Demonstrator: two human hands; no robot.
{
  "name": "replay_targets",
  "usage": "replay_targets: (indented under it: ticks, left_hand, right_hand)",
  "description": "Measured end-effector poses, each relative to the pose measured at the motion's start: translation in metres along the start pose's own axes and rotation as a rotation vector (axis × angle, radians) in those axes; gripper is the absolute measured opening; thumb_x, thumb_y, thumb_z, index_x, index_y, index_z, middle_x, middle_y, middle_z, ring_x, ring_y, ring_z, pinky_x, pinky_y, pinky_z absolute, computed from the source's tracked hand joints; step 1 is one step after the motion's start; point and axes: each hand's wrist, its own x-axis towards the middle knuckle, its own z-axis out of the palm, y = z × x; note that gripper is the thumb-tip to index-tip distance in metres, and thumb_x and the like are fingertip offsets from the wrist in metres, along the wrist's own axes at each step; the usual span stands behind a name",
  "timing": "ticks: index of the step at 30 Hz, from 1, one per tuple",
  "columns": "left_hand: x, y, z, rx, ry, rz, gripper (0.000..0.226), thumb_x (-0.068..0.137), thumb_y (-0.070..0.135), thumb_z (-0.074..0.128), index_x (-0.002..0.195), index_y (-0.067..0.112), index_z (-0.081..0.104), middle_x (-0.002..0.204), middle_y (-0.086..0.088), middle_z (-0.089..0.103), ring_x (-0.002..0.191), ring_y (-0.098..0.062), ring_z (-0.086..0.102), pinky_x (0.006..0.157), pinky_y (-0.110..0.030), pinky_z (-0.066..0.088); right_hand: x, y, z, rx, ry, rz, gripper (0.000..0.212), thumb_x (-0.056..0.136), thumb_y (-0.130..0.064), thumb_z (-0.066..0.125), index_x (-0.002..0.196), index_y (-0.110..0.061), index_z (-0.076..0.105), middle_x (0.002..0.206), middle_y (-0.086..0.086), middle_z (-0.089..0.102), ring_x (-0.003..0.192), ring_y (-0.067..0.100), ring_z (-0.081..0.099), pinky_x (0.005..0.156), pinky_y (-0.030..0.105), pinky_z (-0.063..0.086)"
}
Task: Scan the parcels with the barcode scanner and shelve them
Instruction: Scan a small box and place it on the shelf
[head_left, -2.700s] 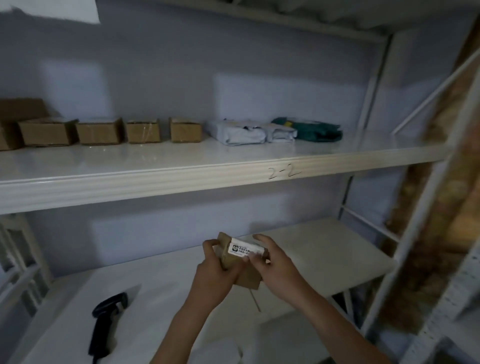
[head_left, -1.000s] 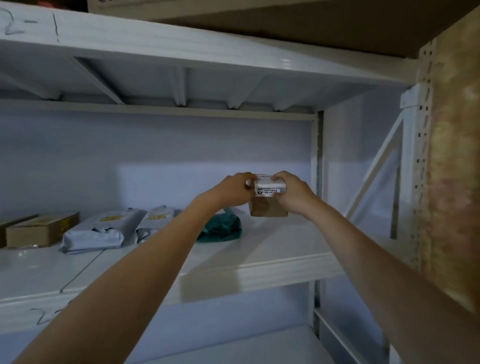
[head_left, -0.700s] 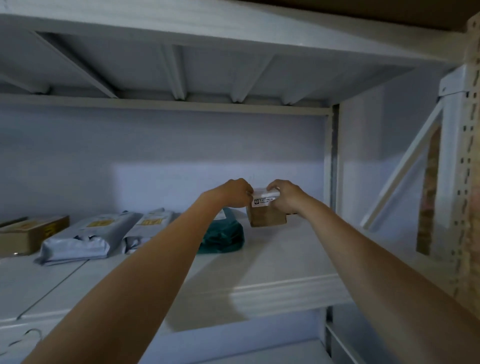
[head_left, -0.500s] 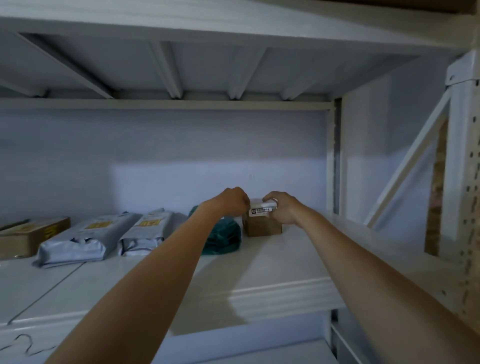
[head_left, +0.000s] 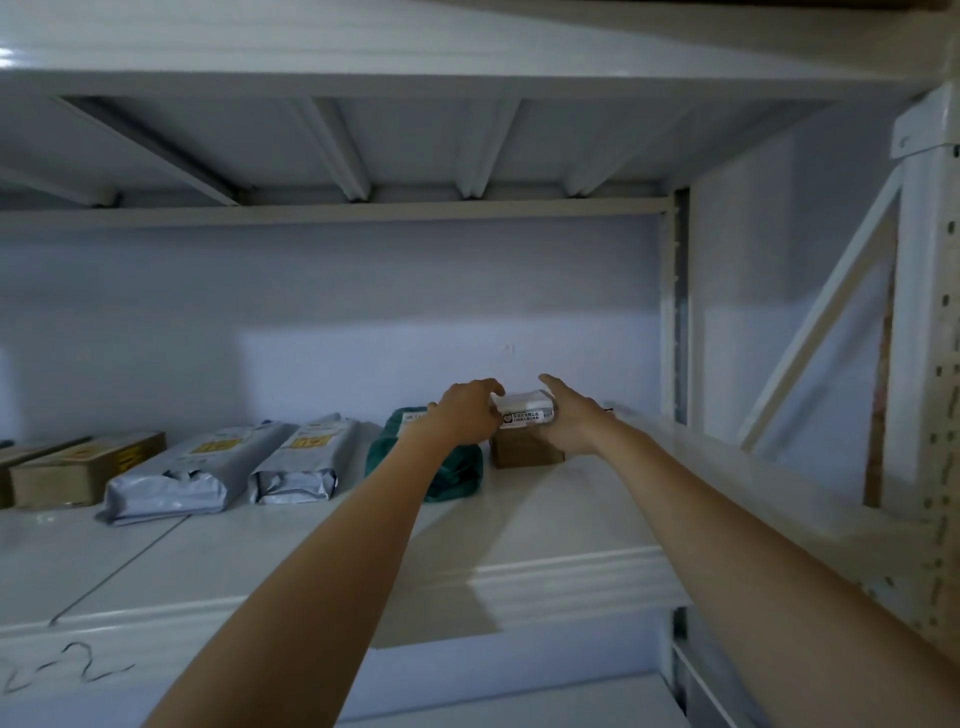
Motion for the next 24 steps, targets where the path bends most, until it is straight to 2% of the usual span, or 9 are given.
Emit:
replay_targets:
  ticks: [4,8,11,14,17,20,24]
  left_hand:
    - [-0.021,0.011,-0.003,-0.022,0.102,-0.003,0.043,0.089,0.025,0.055,0.132,0.029,0.050,0.122,-0.014,0.057,0.113,-0.034,0.054,0.098,-0.053,0.045]
    - [-0.058,0.025,-0.001,0.002,0.167,0.025,0.038,0.087,0.026,0.053,0.125,0.028,0.055,0.113,-0.013,0.059,0.106,-0.035,0.055,0.093,-0.045,0.047]
    - [-0.087,0.027,0.003,-0.015,0.170,0.009,0.043,0.083,0.032,0.048,0.125,0.024,0.055,0.113,-0.016,0.057,0.106,-0.040,0.054,0.094,-0.052,0.046]
    - [-0.111,0.024,0.003,-0.032,0.190,0.001,0.051,0.079,0.033,0.044,0.127,0.021,0.057,0.114,-0.016,0.062,0.106,-0.038,0.057,0.093,-0.048,0.049]
    - [-0.130,0.016,0.002,-0.028,0.188,0.000,0.033,0.088,0.022,0.052,0.119,0.017,0.064,0.112,-0.016,0.066,0.103,-0.034,0.061,0.088,-0.040,0.051]
    - [-0.149,0.014,-0.003,-0.053,0.181,0.011,0.025,0.086,0.019,0.056,0.108,0.018,0.068,0.106,-0.013,0.070,0.099,-0.033,0.063,0.085,-0.036,0.052]
    - [-0.183,0.038,-0.009,-0.153,0.178,0.096,0.022,0.087,0.014,0.053,0.102,0.004,0.067,0.100,-0.018,0.070,0.094,-0.036,0.064,0.081,-0.036,0.053]
  right_hand:
    - [-0.015,-0.003,-0.004,0.067,0.105,0.032,0.078,0.096,-0.031,0.057,0.158,-0.024,0.009,0.152,0.014,0.041,0.133,0.034,0.047,0.107,0.038,0.040]
    - [-0.036,-0.012,-0.005,0.099,0.221,0.036,0.069,0.098,-0.023,0.053,0.156,-0.019,0.016,0.144,0.019,0.048,0.127,0.036,0.051,0.101,0.037,0.044]
    - [-0.058,-0.021,0.005,0.114,0.226,0.020,0.069,0.095,-0.021,0.054,0.155,-0.017,0.019,0.137,0.017,0.054,0.121,0.036,0.054,0.094,0.034,0.044]
    - [-0.077,-0.023,0.019,0.129,0.187,-0.020,0.081,0.079,-0.039,0.055,0.152,-0.025,0.021,0.136,0.012,0.055,0.118,0.034,0.056,0.099,0.042,0.048]
    - [-0.074,-0.002,0.033,0.112,0.162,-0.017,0.084,0.071,-0.043,0.046,0.151,-0.036,0.019,0.137,0.012,0.054,0.120,0.035,0.056,0.103,0.047,0.046]
    - [-0.130,-0.019,0.023,0.086,0.166,0.004,0.078,0.078,-0.040,0.047,0.152,-0.038,0.021,0.133,0.011,0.057,0.116,0.033,0.057,0.102,0.045,0.047]
    - [-0.194,-0.032,0.013,0.046,0.258,0.047,0.060,0.097,-0.027,0.051,0.152,-0.022,0.028,0.141,0.015,0.049,0.125,0.033,0.051,0.103,0.039,0.044]
